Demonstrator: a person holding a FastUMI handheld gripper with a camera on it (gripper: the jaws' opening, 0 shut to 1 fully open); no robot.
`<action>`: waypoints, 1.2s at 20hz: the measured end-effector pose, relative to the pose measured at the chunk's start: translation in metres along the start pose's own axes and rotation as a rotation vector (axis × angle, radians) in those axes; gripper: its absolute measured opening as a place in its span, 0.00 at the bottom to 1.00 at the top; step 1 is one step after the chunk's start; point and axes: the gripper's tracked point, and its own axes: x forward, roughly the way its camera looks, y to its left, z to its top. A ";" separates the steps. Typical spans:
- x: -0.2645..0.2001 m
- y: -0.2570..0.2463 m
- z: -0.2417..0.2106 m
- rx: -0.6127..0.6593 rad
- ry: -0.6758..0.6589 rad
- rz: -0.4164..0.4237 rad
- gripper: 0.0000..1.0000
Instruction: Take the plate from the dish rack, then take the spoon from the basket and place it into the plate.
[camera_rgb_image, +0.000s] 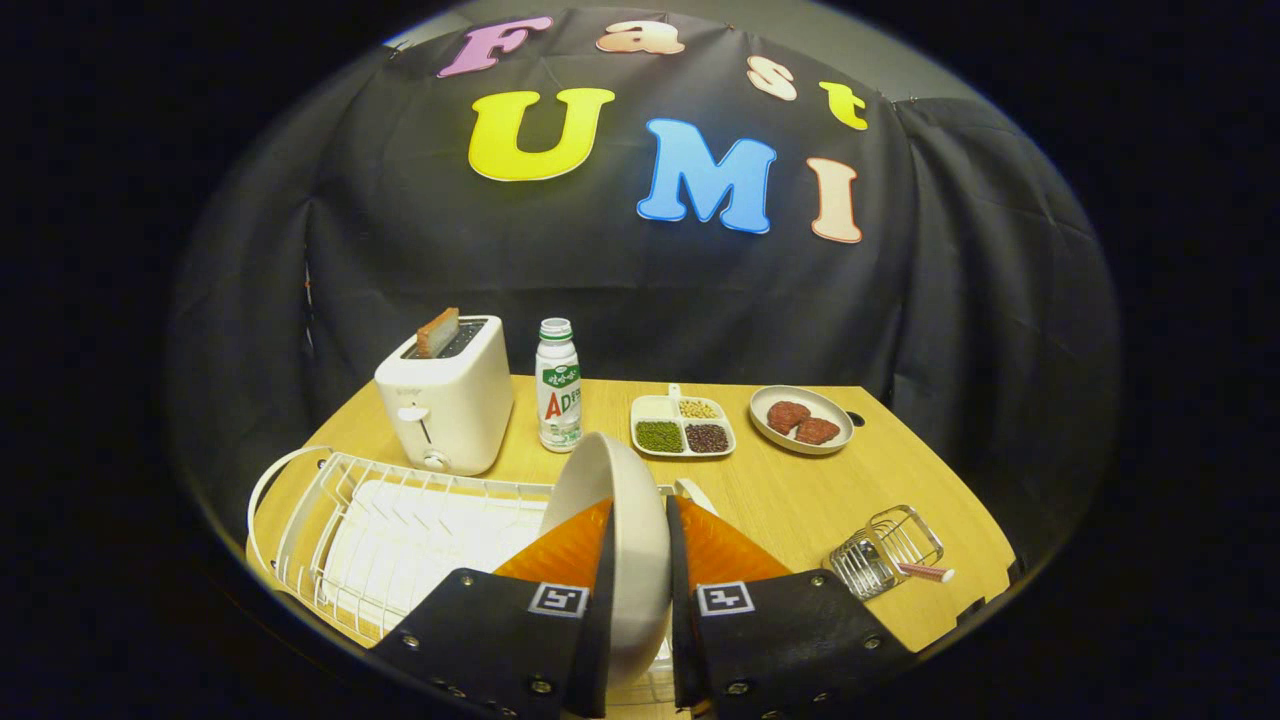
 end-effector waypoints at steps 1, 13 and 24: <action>0.000 -0.006 -0.001 -0.017 0.012 -0.036 0.25; -0.018 0.004 0.031 -0.229 0.018 -0.183 0.16; -0.066 -0.027 0.062 -0.228 -0.071 -0.182 0.16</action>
